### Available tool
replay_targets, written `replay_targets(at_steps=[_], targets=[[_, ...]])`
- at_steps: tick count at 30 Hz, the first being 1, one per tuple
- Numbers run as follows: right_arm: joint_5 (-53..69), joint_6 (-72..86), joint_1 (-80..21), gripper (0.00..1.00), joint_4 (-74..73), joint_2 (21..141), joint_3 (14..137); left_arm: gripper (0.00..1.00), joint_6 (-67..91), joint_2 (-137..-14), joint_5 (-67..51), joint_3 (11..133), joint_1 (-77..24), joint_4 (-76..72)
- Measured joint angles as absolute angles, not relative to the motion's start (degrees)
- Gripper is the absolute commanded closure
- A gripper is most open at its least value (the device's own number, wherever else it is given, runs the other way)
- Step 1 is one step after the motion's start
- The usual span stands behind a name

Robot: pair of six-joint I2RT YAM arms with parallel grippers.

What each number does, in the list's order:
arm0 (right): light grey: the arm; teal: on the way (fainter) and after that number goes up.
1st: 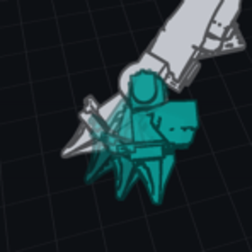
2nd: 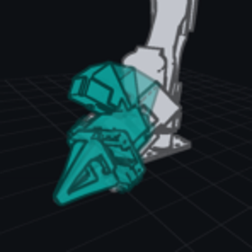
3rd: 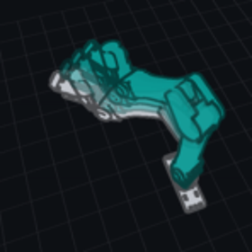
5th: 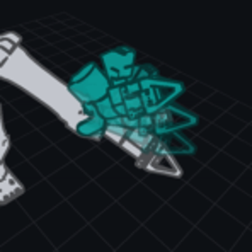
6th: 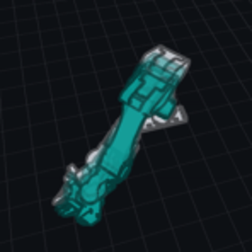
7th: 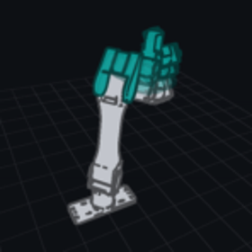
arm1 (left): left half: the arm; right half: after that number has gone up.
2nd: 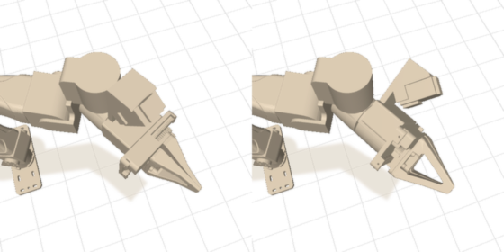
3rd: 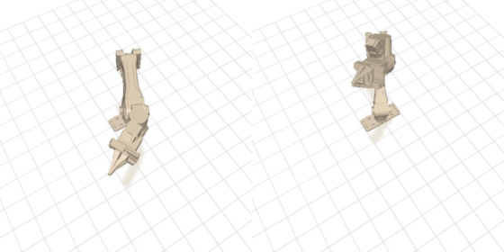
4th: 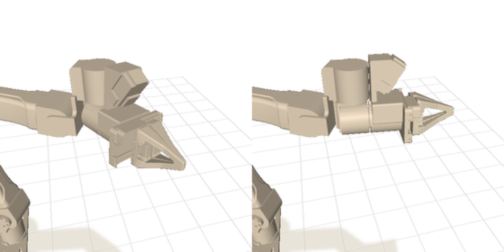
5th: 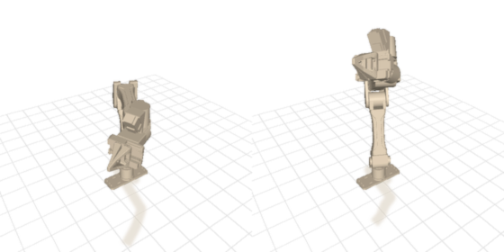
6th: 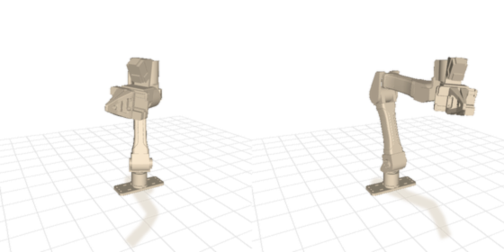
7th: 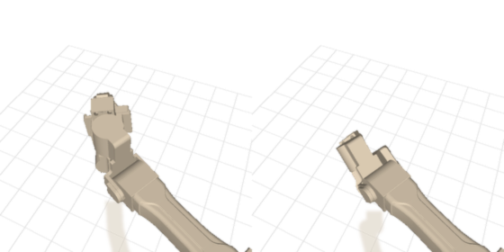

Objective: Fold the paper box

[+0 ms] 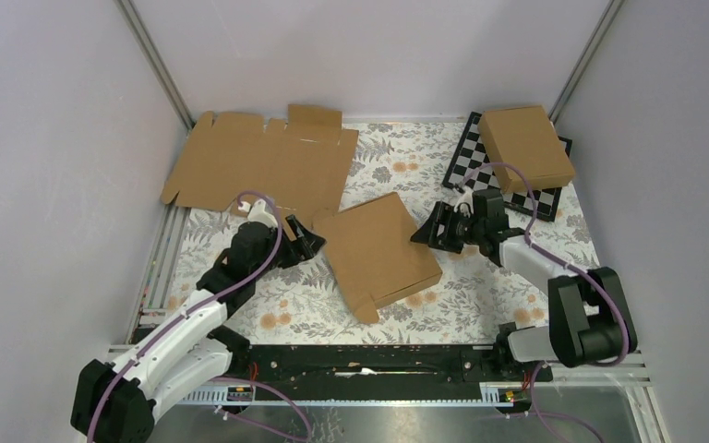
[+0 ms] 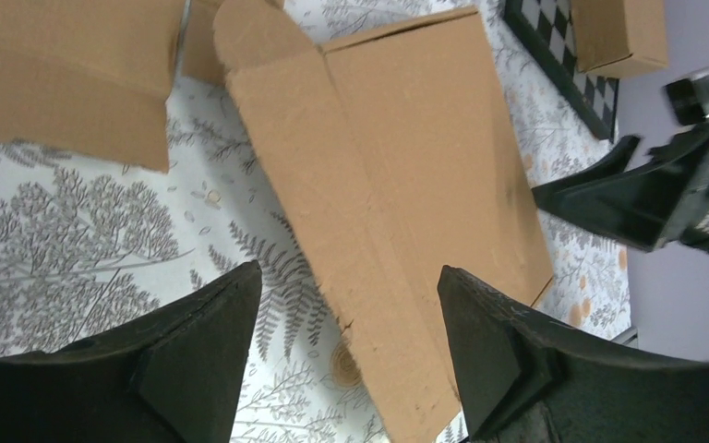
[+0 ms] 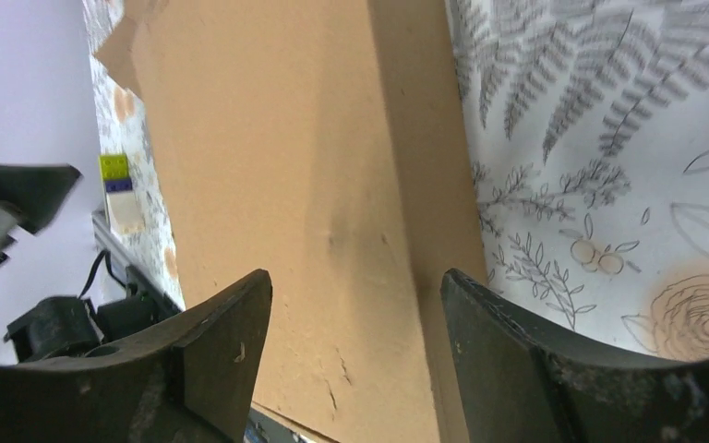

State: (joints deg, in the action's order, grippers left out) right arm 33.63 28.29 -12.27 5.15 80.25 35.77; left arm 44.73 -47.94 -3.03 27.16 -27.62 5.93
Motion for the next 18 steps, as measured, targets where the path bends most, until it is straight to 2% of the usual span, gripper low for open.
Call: replay_targets(at_steps=[9,18], targets=[[29.06,30.26,-12.36,0.26,7.81,76.25,35.77,0.25,45.08,-42.37,-3.2,23.79,-27.62,8.34],[28.56,32.42,-12.36,0.32,12.01,81.84,39.55,0.25,44.88,-41.04,-3.2,23.79,-27.62,10.68]])
